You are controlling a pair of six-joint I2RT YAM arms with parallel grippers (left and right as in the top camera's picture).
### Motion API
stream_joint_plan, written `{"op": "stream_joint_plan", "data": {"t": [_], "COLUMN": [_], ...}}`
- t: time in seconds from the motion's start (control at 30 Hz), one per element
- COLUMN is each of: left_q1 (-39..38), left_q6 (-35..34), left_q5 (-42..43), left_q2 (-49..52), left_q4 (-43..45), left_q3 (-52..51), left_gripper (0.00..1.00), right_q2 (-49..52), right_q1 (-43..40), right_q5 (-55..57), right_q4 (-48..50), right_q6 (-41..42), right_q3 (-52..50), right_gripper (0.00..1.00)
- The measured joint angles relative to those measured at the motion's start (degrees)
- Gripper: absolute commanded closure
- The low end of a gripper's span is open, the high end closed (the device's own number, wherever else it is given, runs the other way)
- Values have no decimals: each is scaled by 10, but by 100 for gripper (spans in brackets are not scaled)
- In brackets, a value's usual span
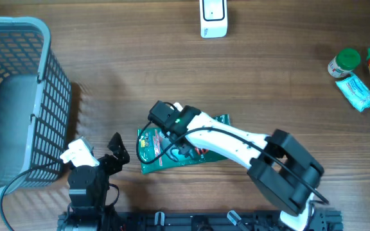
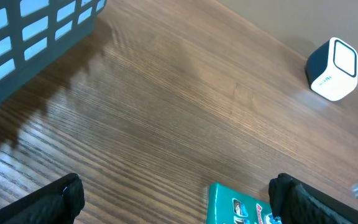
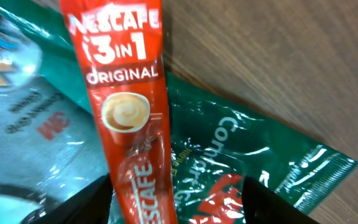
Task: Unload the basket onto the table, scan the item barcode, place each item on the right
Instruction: 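Lower onto the glove pack, then lift the Nescafe stick toward the scanner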
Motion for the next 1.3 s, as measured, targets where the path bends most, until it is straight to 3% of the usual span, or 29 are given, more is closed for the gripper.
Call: {"op": "stream_joint_plan", "data": {"t": [0.07, 0.17, 0.27, 0.33, 0.5, 0.67, 0.77, 0.9, 0.97, 1.1, 1.2, 1.3], "left_q1": [0, 0, 0, 0, 0, 0, 0, 0, 0, 0, 0, 0], "left_q6": [0, 0, 0, 0, 0, 0, 0, 0, 0, 0, 0, 0], "left_q5": [0, 0, 0, 0, 0, 0, 0, 0, 0, 0, 0, 0], "left_q2": [0, 0, 0, 0, 0, 0, 0, 0, 0, 0, 0, 0], "left_q4": [0, 0, 0, 0, 0, 0, 0, 0, 0, 0, 0, 0], "left_q3": [0, 0, 0, 0, 0, 0, 0, 0, 0, 0, 0, 0], "left_gripper": [0, 0, 0, 0, 0, 0, 0, 0, 0, 0, 0, 0], "right_q2": [8, 8, 8, 3, -13, -6, -10, -45, -44, -40, -36, -35], "right_q1": [0, 0, 0, 2, 3, -4, -22, -133, -186, -261, -268, -259], "right_q5": [0, -1, -2, -2, 9, -64, -205, -608, -738, -966, -1029, -1048], "right_q4": [-8, -10, 4, 18, 20, -53, -53, -50, -42, 104, 235, 287], "right_q6": [0, 0, 4, 16, 65, 64, 5, -161, -214, -291, -336, -376], "right_q3": [0, 0, -8, -27, -59, -2, 62, 85, 79, 26, -26, -44], "right_gripper": [35, 44, 69, 95, 96, 95, 96, 96, 96, 96, 95, 95]}}
